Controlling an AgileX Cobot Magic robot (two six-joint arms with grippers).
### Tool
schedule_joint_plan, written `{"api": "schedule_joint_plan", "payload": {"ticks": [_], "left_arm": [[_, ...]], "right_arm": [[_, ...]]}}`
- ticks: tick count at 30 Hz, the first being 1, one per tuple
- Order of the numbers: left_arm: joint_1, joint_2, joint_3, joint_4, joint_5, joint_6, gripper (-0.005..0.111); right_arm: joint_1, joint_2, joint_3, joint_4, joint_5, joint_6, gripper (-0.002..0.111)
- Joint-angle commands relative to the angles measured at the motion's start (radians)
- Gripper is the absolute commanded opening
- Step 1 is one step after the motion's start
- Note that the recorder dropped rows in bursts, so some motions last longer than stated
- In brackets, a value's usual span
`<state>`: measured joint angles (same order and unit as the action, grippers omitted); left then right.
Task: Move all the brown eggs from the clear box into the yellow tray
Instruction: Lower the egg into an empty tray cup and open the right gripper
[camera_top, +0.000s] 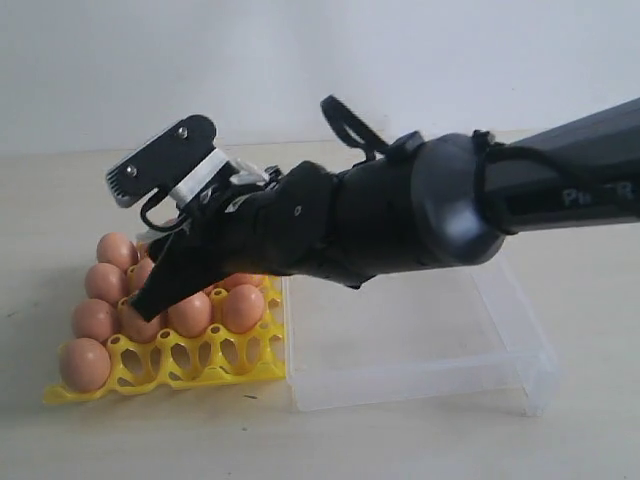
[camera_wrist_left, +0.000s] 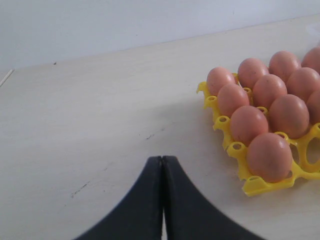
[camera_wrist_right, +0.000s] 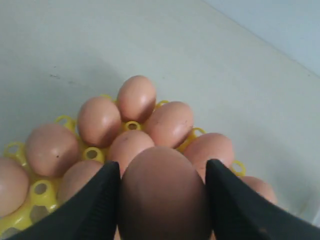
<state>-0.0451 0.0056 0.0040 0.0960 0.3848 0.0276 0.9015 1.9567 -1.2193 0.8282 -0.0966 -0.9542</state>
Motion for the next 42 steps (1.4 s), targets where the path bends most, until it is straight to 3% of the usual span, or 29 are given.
{"api": "schedule_joint_plan", "payload": {"ticks": [1,5,8,16,19,22,24,32,38,42], "left_arm": [[-0.005,-0.006,-0.004,-0.001,-0.006,-0.005,0.000],[-0.005,-0.006,-0.004,-0.001,-0.006,-0.005,0.000],[-0.005,-0.006,-0.004,-0.001,-0.006,-0.005,0.000],[-0.005,-0.006,-0.004,-0.001,-0.006,-0.005,0.000],[-0.005,-0.006,-0.004,-0.001,-0.006,-0.005,0.000],[-0.005,-0.006,-0.004,-0.001,-0.006,-0.005,0.000],[-0.005,-0.006,-0.004,-0.001,-0.006,-0.005,0.000],[-0.005,-0.006,-0.004,-0.001,-0.006,-0.005,0.000],[-0.005,-0.006,-0.004,-0.001,-0.006,-0.005,0.000],[-0.005,-0.006,-0.004,-0.001,-0.006,-0.005,0.000]], "right_arm": [[0.034,0.050,-0.041,0.003,0.009,0.038,0.000],[0.034,0.061,-0.123,0.029,0.130,0.144,0.000],[0.034,0.061,-0.155,0.028,0.177,0.067,0.000],[0.034,0.061,-0.164,-0.005,0.161,0.105,0.000],[0.034,0.061,-0.164,-0.417,0.136,0.512,0.000],[0.034,0.063,-0.164,-0.943,0.119,1.061,0.000],[0.029,0.065,-0.164,-1.043,0.123,1.209,0.000],[0.030,0.065,-0.160,-1.058,0.028,1.160,0.000],[0.030,0.078,-0.033,-0.958,-0.231,1.079,0.000],[0.030,0.090,0.027,-0.964,-0.258,1.047,0.000]]}}
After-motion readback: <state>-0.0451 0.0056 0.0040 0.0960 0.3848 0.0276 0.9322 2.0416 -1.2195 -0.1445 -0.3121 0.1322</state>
